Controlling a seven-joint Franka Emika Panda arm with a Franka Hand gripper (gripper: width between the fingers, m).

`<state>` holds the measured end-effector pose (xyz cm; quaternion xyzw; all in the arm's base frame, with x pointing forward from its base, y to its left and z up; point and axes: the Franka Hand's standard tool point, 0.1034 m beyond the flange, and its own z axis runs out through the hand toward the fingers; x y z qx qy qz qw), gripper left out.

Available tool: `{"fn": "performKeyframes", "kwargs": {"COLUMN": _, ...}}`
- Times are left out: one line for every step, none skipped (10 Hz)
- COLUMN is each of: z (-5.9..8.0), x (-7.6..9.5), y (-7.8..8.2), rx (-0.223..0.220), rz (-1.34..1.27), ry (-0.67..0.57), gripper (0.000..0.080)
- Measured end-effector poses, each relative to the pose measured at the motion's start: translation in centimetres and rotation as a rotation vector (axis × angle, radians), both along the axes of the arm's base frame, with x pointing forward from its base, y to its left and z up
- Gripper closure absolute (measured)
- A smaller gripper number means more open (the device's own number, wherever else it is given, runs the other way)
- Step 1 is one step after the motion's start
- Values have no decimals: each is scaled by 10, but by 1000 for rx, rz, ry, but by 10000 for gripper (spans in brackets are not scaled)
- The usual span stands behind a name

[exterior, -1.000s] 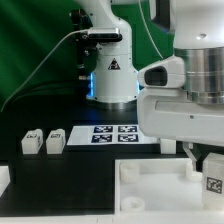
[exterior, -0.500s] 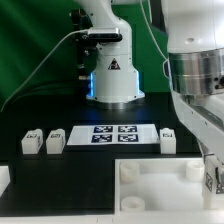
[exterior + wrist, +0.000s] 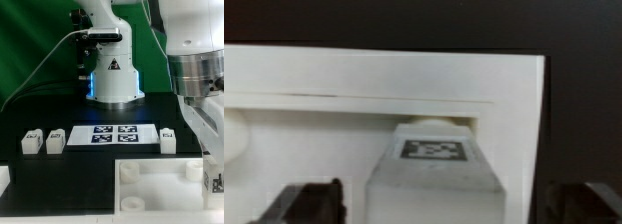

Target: Assemble one leg

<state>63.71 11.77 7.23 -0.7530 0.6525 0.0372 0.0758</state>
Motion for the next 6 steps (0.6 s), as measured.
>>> {"fn": "performKeyframes", "kwargs": {"z": 1, "x": 1, "y": 0, "rx": -23, "rz": 216, "ry": -34, "gripper": 189}}
{"fn": "performKeyframes", "kwargs": {"z": 2, "x": 1, "y": 2, "rx": -44, "rz": 377, "ry": -50, "gripper": 158}}
{"fn": "performKeyframes", "kwargs": {"z": 1, "x": 0, "y": 1, "rx": -45, "rz": 421, "ry": -56, "gripper": 151}}
{"fn": "performKeyframes", "kwargs": {"z": 1, "x": 1, "y": 0, "rx": -52, "rz": 545, "ry": -74, "gripper": 151}}
{"fn": "performKeyframes", "kwargs": {"z": 1, "x": 1, "y": 0, "rx": -56, "rz": 659, "ry": -91, "gripper": 151}}
{"fn": "performKeyframes", "kwargs": {"z": 1, "x": 1, "y": 0, "rx": -60, "rz": 757, "ry": -105, "gripper": 151}}
